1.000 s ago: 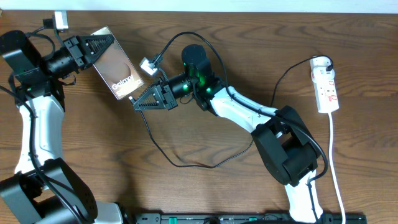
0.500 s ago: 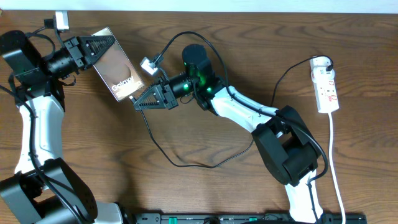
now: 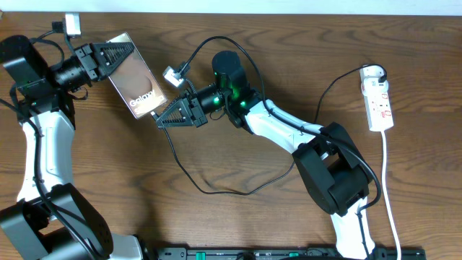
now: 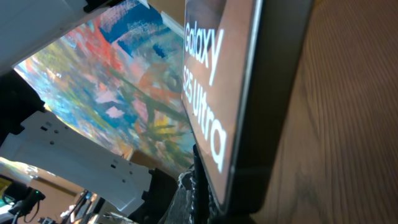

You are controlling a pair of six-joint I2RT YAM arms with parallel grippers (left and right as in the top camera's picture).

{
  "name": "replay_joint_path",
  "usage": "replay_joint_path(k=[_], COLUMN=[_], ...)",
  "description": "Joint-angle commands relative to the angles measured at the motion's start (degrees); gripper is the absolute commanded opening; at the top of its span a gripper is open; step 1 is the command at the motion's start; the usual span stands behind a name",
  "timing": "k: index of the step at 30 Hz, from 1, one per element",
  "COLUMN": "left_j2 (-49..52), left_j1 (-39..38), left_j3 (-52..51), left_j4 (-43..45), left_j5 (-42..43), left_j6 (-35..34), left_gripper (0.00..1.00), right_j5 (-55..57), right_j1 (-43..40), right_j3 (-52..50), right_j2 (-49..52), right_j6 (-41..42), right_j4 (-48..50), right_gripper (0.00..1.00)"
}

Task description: Plug charger to phone and switch on socket

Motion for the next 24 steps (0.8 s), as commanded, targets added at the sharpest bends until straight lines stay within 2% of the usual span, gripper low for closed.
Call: replay_joint_path(k=[1, 12, 24], left_j2=[-1.0, -1.0, -1.0], left_j1=[0.0, 0.0, -1.7], left_j3=[-0.3, -0.3, -0.3], left_j4=[0.4, 0.4, 0.4], left_j5=[2.3, 3.9, 2.2], left_j6=[0.7, 0.7, 1.0], left_gripper=[0.07, 0.08, 0.07], right_j5=[-0.8, -0.8, -0.2], right_j1=[-0.6, -0.9, -0.9], right_j3=[0.6, 0.6, 0.6], right_j2=[0.4, 0.4, 0.4], right_j6=[-0.4, -0.4, -0.4], right_j4=[0.2, 0.2, 0.2], right_gripper=[0.01, 0.01, 0.01])
